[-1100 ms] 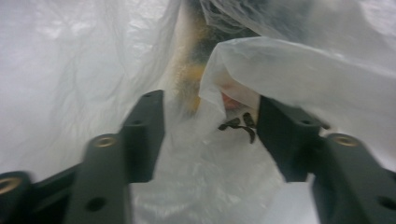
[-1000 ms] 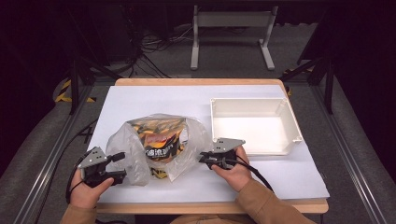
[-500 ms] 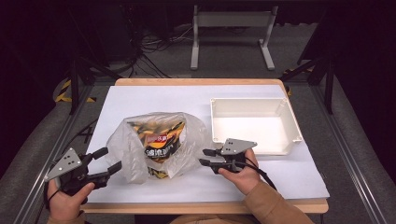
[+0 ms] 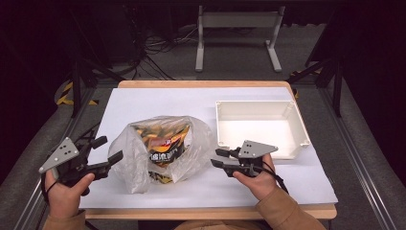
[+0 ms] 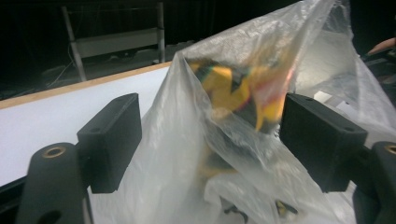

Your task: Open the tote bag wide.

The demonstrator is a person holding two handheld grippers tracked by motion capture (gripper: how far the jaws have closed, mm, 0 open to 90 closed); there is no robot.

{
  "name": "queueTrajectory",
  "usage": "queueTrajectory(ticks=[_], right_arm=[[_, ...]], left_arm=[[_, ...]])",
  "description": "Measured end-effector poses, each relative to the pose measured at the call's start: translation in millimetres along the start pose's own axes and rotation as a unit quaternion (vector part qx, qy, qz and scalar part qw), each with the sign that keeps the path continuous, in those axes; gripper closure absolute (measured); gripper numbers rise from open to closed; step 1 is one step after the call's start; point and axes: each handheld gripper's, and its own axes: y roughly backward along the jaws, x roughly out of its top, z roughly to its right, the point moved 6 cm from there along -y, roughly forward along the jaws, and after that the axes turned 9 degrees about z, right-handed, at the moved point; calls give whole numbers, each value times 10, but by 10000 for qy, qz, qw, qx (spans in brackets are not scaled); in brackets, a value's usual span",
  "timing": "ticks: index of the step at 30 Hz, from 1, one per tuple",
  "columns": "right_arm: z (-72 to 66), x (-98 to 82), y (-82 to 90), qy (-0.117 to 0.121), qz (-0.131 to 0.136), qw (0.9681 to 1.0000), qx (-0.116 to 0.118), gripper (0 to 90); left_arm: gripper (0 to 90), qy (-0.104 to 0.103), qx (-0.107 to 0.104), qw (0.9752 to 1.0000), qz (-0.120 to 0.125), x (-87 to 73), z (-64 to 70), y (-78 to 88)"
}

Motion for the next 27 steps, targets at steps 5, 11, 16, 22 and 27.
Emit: queueTrajectory(ticks=[5, 11, 16, 22, 27], right_arm=[[6, 59, 31, 29, 122, 9999, -20, 587], [18, 87, 57, 29, 184, 9998, -37, 584], [30, 111, 76, 2, 229, 9997, -47, 584], [22, 192, 60, -20, 345, 9994, 6, 572], [3, 370, 62, 101, 572, 9983, 40, 502]], left_arm=[[186, -18, -47, 9997, -227, -17, -107, -243], [242, -30, -93, 9995, -308, -76, -200, -374], [387, -16, -271, 9991, -338, -118, -196, -401], [727, -117, -416, 9981, -449, -148, -159, -407], [893, -216, -390, 9980, -443, -118, -155, -402]])
